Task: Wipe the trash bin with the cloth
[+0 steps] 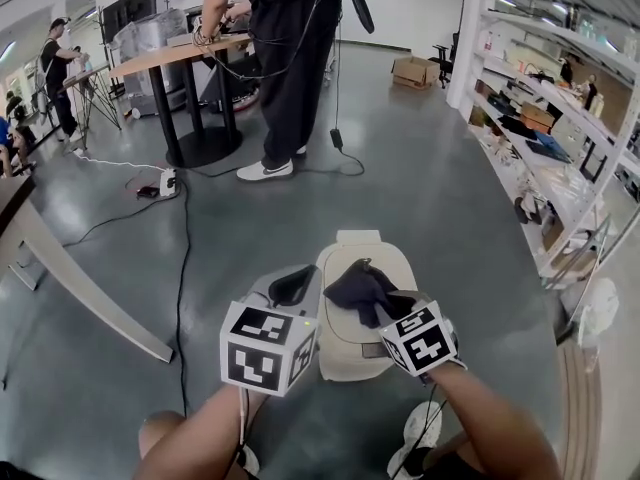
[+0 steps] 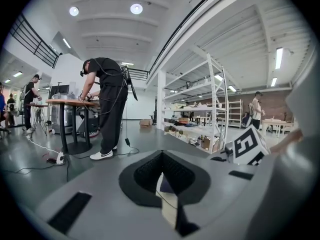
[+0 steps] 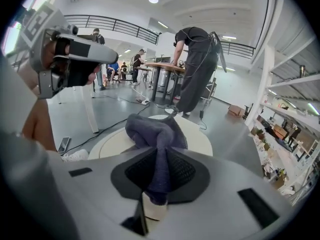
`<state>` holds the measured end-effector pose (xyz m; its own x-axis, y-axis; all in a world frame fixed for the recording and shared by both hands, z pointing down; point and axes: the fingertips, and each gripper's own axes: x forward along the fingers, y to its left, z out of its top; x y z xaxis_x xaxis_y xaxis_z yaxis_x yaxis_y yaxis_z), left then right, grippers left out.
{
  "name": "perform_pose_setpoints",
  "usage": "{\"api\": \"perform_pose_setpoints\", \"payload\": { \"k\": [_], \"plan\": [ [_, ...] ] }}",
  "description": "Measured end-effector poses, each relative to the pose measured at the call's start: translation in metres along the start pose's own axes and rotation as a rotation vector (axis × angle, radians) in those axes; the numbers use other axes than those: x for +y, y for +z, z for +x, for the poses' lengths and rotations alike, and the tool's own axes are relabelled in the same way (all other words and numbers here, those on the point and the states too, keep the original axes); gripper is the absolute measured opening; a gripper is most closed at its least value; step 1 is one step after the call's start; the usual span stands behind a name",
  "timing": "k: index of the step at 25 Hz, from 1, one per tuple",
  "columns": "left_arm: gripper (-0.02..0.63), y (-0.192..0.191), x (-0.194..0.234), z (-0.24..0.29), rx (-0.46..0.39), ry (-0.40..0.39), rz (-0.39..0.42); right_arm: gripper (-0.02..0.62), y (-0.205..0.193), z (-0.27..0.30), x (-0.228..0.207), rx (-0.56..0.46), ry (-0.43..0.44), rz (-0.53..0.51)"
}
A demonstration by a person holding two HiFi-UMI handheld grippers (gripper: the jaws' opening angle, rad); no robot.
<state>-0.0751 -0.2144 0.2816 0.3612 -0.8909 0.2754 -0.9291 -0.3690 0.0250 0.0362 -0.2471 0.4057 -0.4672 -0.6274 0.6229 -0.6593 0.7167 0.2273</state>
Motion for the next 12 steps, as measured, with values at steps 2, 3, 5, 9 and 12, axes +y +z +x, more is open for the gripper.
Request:
{"api": "perform_pose_setpoints", "payload": {
  "k": [2, 3, 5, 9, 12],
  "plan": [
    [0.0, 0.0, -0.004, 0.003, 0.001, -0.008, 0.003, 0.052, -0.004, -0.002, -0.006, 0.0, -0.019, 0.012],
    [0.0, 0.001, -0.006, 0.004, 0.001, -0.012, 0.004, 0.052, -0.006, -0.004, -0.009, 0.001, -0.027, 0.02],
    [0.0, 0.001, -0.01, 0.006, 0.001, -0.02, 0.004, 0.052, -0.01, -0.006, -0.015, 0.003, -0.042, 0.037],
    [0.0, 0.003, -0.019, 0.009, -0.007, -0.035, -0.004, 0.052, -0.018, -0.013, -0.028, 0.007, -0.079, 0.065],
    [0.0, 0.003, -0.024, 0.01, -0.001, -0.041, 0.0, 0.052, -0.024, -0.017, -0.035, 0.005, -0.098, 0.092]
  ]
}}
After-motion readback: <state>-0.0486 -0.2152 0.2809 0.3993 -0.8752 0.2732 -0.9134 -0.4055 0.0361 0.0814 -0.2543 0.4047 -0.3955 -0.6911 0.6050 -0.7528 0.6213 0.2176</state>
